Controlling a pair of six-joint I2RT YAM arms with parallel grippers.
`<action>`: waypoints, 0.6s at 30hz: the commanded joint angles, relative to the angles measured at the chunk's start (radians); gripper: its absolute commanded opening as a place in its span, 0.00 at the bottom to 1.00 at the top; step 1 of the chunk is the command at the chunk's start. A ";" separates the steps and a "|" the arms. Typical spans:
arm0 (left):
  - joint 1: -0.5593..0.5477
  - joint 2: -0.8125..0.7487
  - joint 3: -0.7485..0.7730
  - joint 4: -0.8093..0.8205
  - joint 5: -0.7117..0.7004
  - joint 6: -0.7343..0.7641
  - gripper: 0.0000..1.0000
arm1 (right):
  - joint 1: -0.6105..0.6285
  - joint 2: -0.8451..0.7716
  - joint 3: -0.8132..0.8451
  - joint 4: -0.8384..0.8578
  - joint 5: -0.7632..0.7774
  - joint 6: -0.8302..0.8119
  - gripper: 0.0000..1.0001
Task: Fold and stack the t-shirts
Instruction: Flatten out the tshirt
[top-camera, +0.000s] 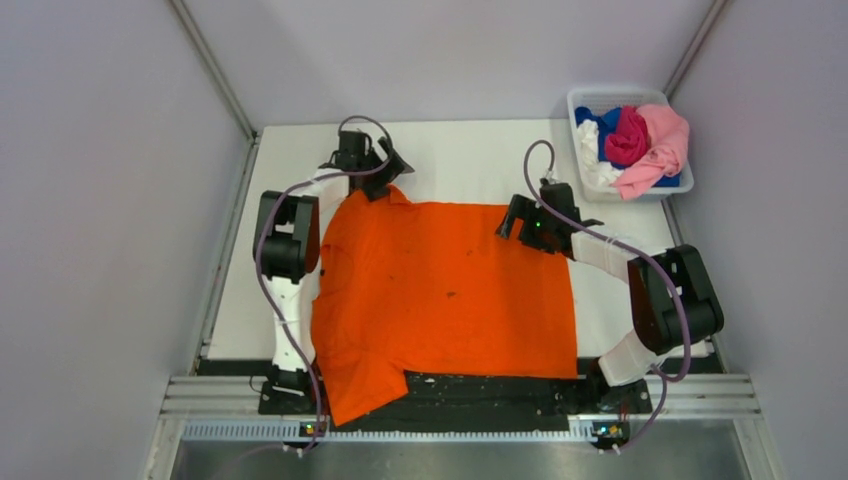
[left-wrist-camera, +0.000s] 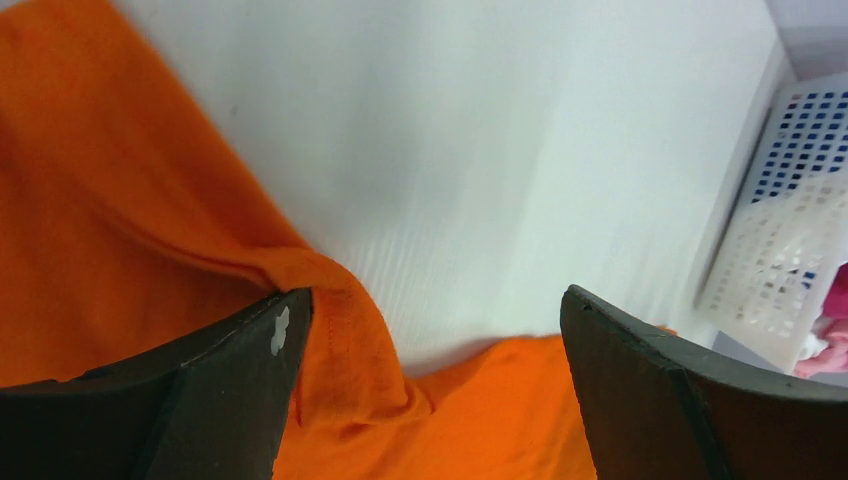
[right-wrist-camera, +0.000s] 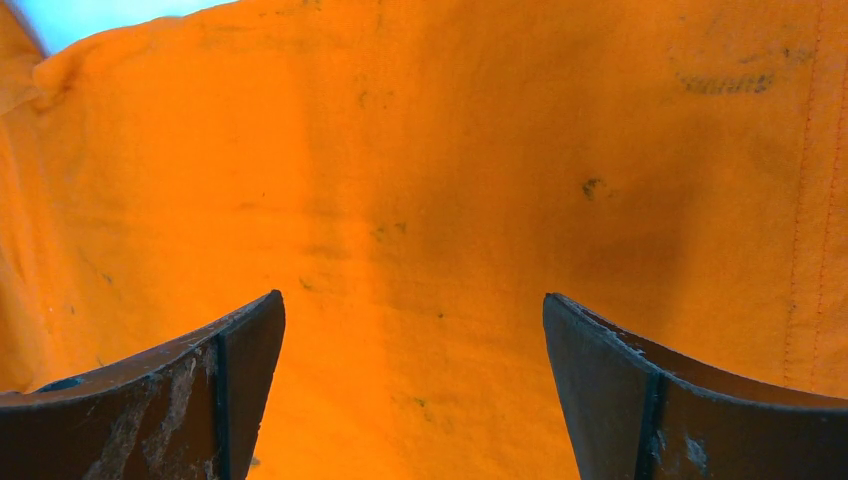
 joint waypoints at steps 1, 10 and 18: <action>-0.006 0.106 0.170 0.085 0.040 -0.073 0.99 | 0.008 0.005 0.015 0.004 0.021 -0.016 0.99; -0.031 0.240 0.551 -0.137 -0.057 -0.009 0.99 | 0.007 -0.028 0.031 -0.014 0.062 -0.024 0.99; -0.084 -0.025 0.378 -0.235 -0.249 0.125 0.99 | 0.009 -0.074 0.018 -0.026 0.076 -0.016 0.99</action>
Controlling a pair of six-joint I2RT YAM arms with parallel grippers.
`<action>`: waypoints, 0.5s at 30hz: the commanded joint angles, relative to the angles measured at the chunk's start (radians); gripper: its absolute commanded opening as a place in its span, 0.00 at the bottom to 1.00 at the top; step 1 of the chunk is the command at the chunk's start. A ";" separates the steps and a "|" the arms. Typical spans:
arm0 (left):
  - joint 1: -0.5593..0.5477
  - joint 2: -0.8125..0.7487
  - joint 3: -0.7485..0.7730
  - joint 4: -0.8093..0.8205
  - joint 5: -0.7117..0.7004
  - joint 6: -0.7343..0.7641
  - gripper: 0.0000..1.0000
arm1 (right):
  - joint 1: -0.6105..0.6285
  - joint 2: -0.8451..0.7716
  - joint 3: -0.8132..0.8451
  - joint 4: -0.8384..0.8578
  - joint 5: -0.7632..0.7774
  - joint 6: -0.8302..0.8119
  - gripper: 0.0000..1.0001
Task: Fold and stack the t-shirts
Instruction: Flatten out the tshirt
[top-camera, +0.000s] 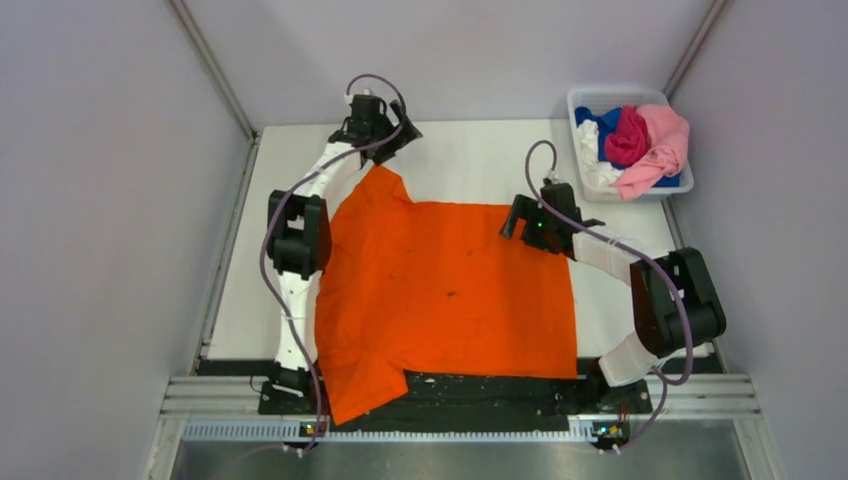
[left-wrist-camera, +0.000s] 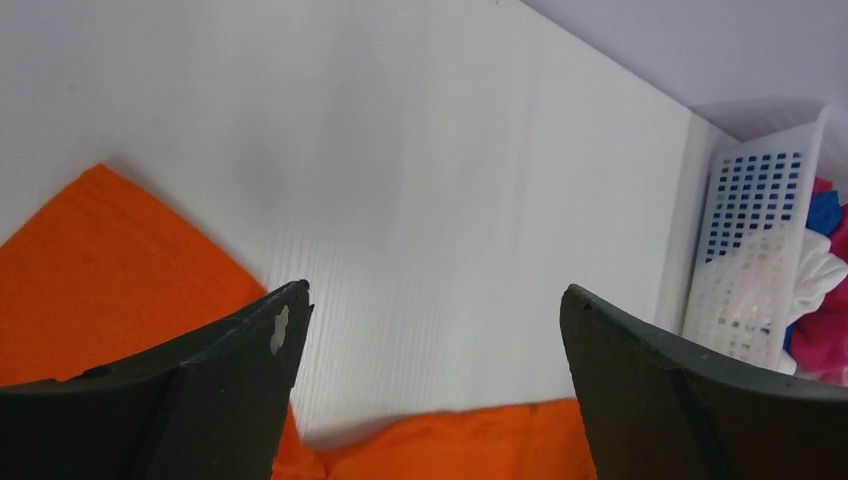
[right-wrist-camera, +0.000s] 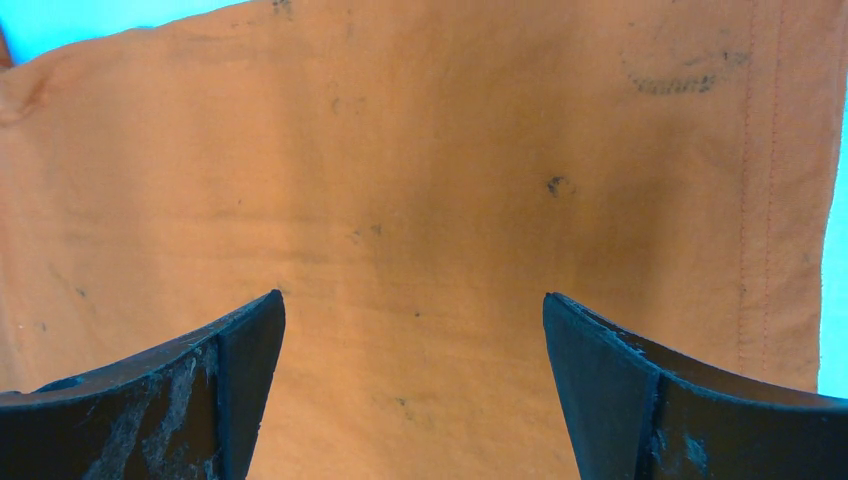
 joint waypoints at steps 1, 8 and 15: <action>-0.031 -0.258 -0.218 -0.043 -0.150 0.092 0.99 | 0.007 -0.072 0.011 -0.001 0.023 -0.008 0.99; -0.031 -0.479 -0.688 0.147 -0.176 0.050 0.99 | 0.006 -0.099 0.003 -0.019 0.037 -0.017 0.99; -0.048 -0.382 -0.627 0.192 -0.019 0.020 0.99 | 0.007 -0.111 -0.003 -0.026 0.046 -0.022 0.99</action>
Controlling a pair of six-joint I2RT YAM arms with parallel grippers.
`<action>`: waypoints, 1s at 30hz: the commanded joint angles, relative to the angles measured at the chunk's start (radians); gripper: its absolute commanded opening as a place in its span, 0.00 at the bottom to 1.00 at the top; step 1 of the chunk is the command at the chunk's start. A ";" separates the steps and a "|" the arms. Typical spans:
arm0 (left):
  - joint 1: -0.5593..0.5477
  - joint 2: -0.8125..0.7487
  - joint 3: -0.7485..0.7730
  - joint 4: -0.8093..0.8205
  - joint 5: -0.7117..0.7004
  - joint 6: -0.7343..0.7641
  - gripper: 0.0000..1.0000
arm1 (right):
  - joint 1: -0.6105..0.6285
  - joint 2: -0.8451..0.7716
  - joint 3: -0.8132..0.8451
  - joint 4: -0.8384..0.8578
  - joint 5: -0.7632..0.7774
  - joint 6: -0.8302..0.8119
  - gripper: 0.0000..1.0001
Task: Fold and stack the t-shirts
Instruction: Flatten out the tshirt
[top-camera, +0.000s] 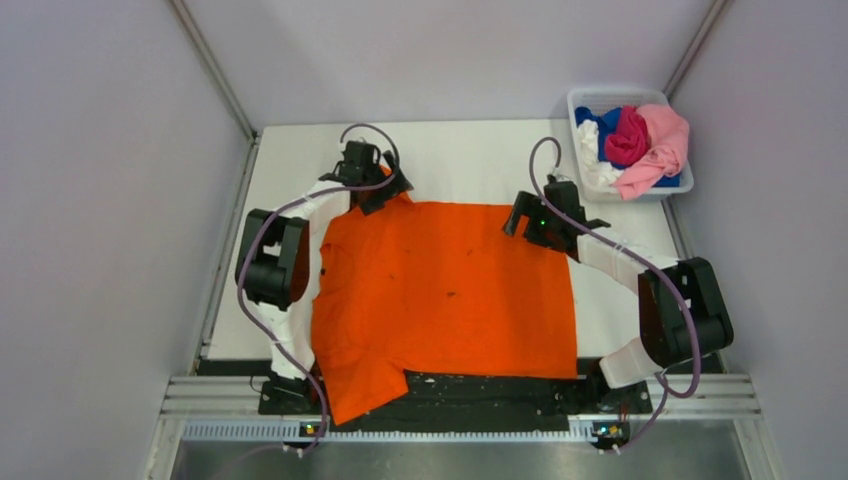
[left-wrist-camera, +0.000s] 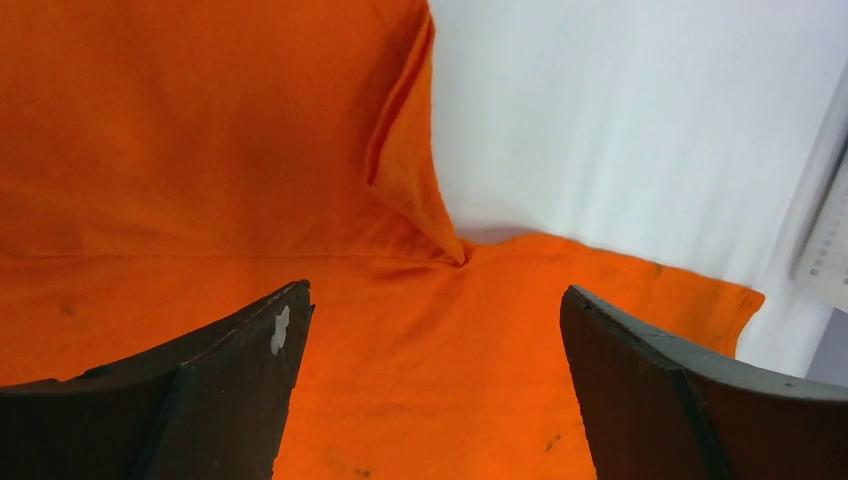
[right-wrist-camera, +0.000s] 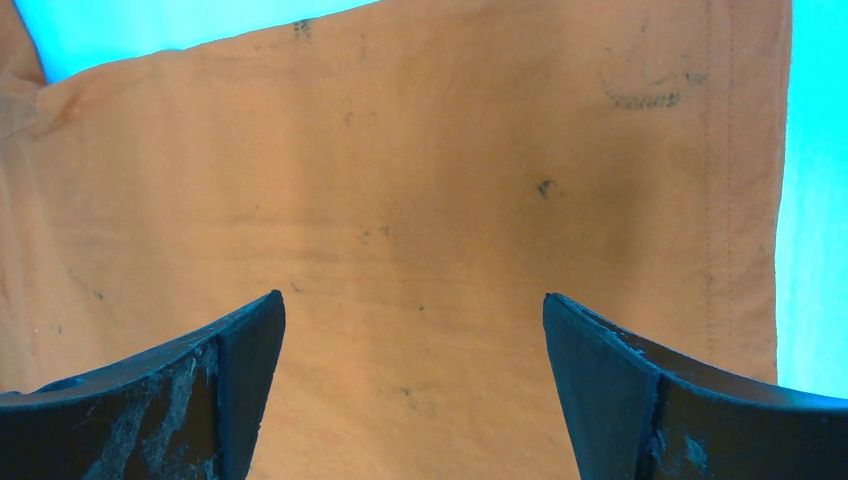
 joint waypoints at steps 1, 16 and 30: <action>-0.018 0.072 0.108 0.083 0.058 -0.017 0.99 | 0.005 -0.044 -0.003 -0.004 0.040 -0.016 0.99; -0.052 0.358 0.559 0.025 0.196 -0.032 0.99 | 0.005 -0.057 -0.007 -0.017 0.099 -0.029 0.99; -0.044 -0.016 0.014 0.083 -0.127 0.025 0.99 | 0.005 -0.087 -0.018 -0.015 0.080 -0.031 0.99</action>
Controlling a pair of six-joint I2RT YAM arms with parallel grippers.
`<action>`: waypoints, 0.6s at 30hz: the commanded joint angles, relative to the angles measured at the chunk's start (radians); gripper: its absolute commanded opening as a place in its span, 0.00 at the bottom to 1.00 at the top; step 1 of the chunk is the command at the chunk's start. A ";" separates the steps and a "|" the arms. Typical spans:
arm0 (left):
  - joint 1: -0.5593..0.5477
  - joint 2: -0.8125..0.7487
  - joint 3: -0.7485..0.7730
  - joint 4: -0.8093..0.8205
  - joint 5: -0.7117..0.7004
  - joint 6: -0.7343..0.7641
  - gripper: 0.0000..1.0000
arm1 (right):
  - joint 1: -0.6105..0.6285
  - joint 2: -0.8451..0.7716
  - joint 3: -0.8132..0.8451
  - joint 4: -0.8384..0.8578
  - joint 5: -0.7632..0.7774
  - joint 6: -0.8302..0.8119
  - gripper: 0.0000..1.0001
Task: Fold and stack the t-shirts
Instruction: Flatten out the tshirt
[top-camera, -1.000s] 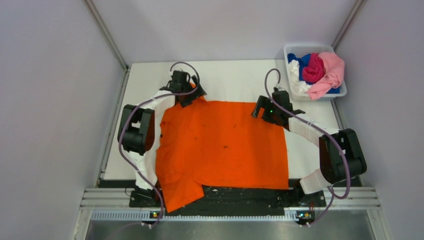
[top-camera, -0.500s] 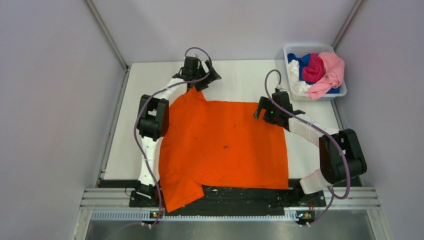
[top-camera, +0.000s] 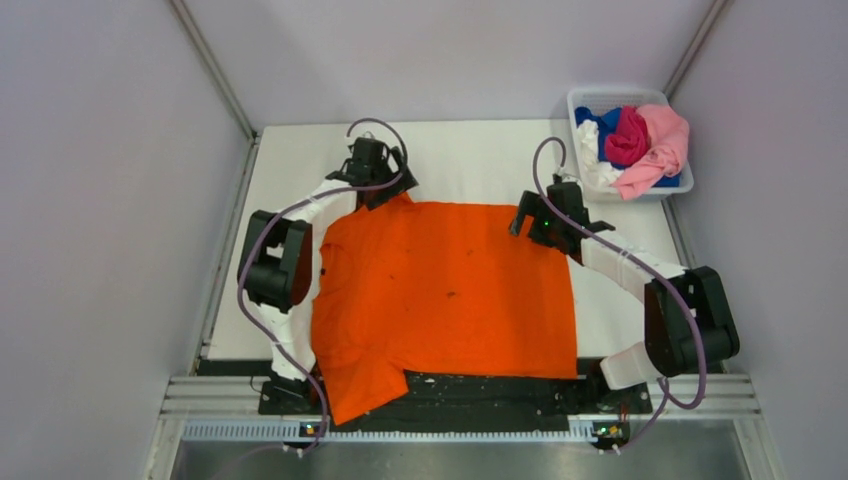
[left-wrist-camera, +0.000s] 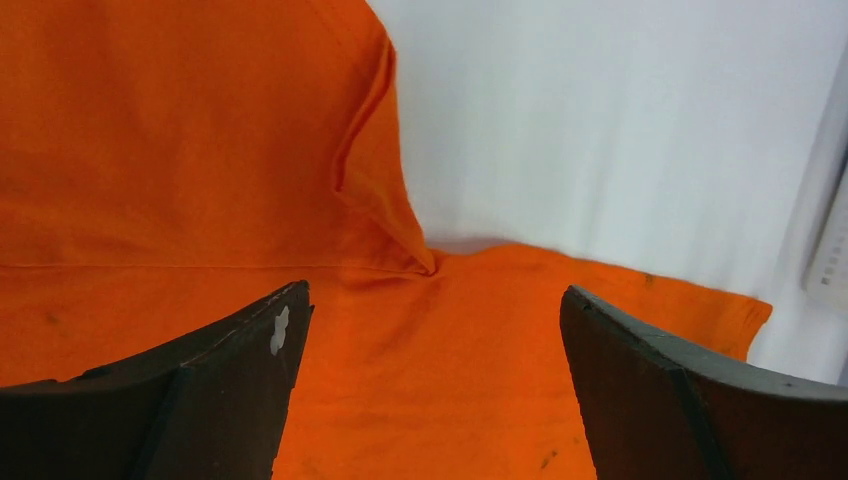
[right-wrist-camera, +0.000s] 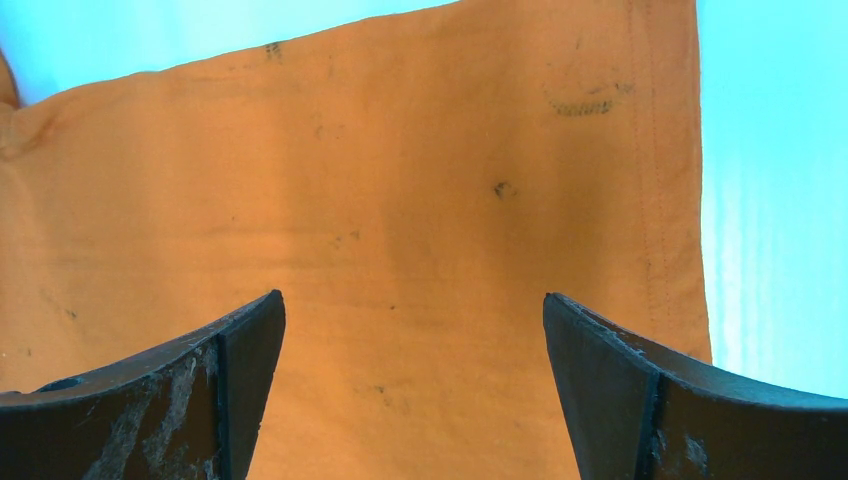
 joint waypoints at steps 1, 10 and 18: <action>0.009 -0.035 -0.035 0.081 -0.056 0.004 0.99 | 0.004 -0.036 -0.007 0.014 0.000 -0.013 0.99; 0.008 0.162 0.184 0.046 0.053 -0.023 0.99 | 0.004 -0.050 -0.010 0.008 0.023 -0.017 0.99; 0.005 0.230 0.275 0.128 0.156 -0.074 0.99 | 0.005 -0.051 -0.008 -0.001 0.030 -0.019 0.99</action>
